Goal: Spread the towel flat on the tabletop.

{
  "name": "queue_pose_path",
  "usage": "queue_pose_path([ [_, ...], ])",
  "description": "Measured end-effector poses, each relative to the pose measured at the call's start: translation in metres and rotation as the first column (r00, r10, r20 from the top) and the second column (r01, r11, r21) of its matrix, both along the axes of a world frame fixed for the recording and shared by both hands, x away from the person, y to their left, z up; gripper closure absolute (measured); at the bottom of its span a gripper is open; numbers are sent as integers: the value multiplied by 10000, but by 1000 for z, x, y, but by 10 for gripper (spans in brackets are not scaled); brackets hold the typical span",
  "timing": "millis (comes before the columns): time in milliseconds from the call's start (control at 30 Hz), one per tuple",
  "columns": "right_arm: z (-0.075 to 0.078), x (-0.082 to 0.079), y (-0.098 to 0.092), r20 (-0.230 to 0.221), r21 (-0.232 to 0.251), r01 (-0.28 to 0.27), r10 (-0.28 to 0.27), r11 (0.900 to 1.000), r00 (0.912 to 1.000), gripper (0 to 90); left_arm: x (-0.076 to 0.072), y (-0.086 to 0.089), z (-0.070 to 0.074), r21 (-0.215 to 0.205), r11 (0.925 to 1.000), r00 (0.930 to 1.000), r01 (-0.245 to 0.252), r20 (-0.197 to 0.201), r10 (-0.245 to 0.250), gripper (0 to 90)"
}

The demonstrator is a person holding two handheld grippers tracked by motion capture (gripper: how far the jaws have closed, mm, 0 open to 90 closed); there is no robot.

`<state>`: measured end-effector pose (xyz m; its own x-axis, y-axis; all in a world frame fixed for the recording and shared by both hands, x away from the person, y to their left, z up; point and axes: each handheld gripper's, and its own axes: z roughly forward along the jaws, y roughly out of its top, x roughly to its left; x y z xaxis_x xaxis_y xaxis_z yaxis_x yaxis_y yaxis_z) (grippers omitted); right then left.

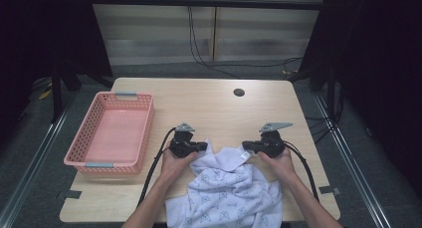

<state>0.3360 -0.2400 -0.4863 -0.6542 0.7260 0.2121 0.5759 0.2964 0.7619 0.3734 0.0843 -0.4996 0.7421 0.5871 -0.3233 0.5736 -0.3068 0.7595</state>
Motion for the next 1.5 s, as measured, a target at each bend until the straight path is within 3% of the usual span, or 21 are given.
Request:
queue_pose_path([
  [167,22,-6,-20,414,516,648,-670,9966,9969,890,-3,20,31,-638,9971,9968,-422,649,464,873],
  [300,42,-12,-36,887,861,1172,-1247,9894,9882,891,-6,36,56,-934,9937,9901,-617,1197,727,873],
  [467,66,-18,-47,1473,1386,1418,-1620,9801,9757,893,-11,48,83,-1333,9886,9800,-706,1755,936,873],
  [700,114,-20,-53,2479,2019,1738,-2220,9639,9430,895,-14,60,123,-1711,9812,9613,-890,2432,1296,873],
  [867,148,-19,-53,3163,2285,1784,-2463,9571,9161,895,-15,73,155,-2177,9704,9409,-1045,2944,1673,874],
  [1000,170,-15,-49,3510,2339,1723,-2484,9569,9028,896,-13,81,176,-2355,9655,9264,-1107,3274,1861,874],
  [1200,199,-10,-42,3986,2472,1615,-2522,9554,8817,896,-10,84,201,-2377,9638,9049,-1207,3729,2053,874],
  [1233,206,-9,-41,4133,2444,1670,-2584,9552,8732,896,-10,85,204,-2362,9635,9002,-1258,3811,2109,874],
  [1333,221,-5,-41,4363,2505,1659,-2642,9538,8601,896,-5,87,217,-2425,9606,8893,-1361,3974,2264,874],
  [1433,238,0,-41,4593,2642,1655,-2748,9502,8447,896,4,89,229,-2563,9549,8811,-1496,4037,2463,874],
  [1500,245,7,-41,4656,2689,1664,-2792,9487,8398,896,12,87,230,-2586,9524,8814,-1613,3965,2569,874],
])
